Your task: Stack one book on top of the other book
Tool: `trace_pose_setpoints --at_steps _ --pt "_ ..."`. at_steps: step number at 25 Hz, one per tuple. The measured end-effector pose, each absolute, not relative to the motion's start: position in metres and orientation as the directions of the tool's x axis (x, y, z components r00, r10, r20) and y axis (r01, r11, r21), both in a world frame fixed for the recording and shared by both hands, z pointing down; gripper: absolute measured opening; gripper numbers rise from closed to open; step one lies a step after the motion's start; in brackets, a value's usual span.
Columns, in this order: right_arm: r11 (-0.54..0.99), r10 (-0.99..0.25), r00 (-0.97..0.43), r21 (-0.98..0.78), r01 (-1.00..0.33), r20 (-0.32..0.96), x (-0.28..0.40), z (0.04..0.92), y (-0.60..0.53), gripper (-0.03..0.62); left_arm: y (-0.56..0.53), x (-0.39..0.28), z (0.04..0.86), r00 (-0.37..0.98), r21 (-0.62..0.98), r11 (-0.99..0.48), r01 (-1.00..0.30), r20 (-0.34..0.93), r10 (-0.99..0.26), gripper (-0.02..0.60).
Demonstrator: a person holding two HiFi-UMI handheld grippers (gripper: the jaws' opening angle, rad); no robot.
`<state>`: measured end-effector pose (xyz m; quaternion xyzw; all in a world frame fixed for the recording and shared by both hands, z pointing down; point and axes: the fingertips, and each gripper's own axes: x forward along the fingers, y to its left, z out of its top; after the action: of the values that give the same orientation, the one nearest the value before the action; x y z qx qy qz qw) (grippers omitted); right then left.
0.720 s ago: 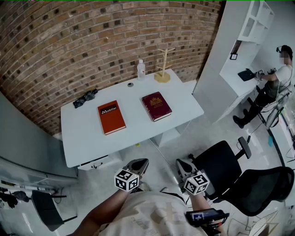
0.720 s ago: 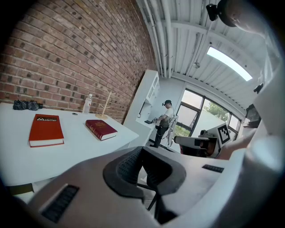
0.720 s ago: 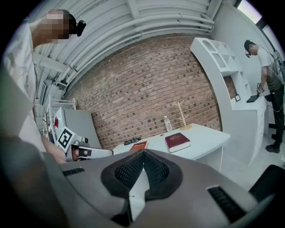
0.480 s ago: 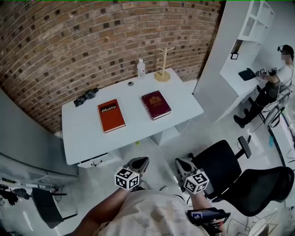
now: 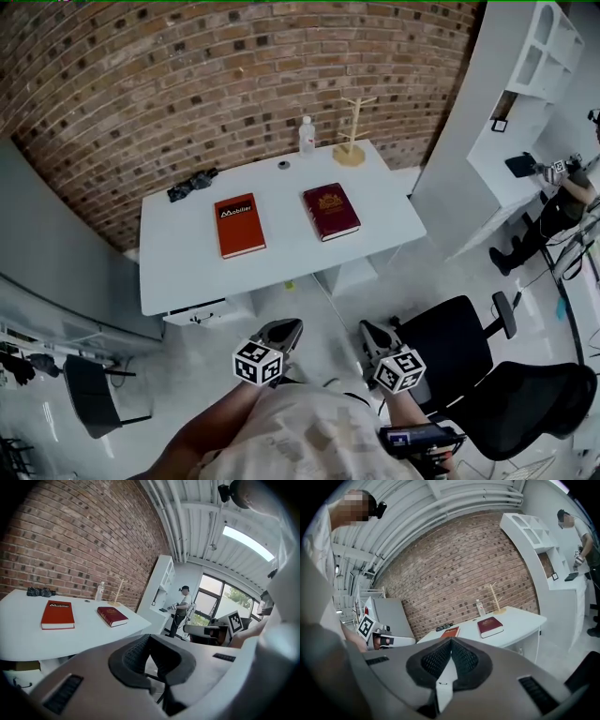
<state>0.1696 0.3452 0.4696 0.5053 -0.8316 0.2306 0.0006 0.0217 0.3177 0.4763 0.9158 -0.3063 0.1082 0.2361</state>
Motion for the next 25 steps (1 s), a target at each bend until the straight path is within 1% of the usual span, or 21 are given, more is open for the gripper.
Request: trace_pose_setpoints --at_steps 5,11,18,25 --pt "0.386 -0.838 -0.496 -0.396 -0.833 0.227 0.174 0.470 0.344 0.021 0.320 0.022 0.480 0.768 0.362 -0.681 -0.637 0.369 -0.523 0.018" --pt "0.368 -0.844 -0.486 -0.413 -0.833 0.227 0.197 0.478 0.354 0.021 0.324 0.044 0.483 0.766 0.343 -0.691 -0.637 0.385 -0.515 0.018" --pt "0.348 -0.859 -0.463 -0.414 -0.842 0.221 0.228 0.476 0.363 0.021 0.328 0.072 0.474 0.781 0.350 -0.704 -0.618 0.373 -0.501 0.018" --pt "0.359 -0.857 -0.467 -0.400 -0.843 0.217 0.245 0.478 0.372 0.021 0.344 0.092 0.478 0.782 0.346 -0.708 -0.616 0.376 -0.497 0.018"
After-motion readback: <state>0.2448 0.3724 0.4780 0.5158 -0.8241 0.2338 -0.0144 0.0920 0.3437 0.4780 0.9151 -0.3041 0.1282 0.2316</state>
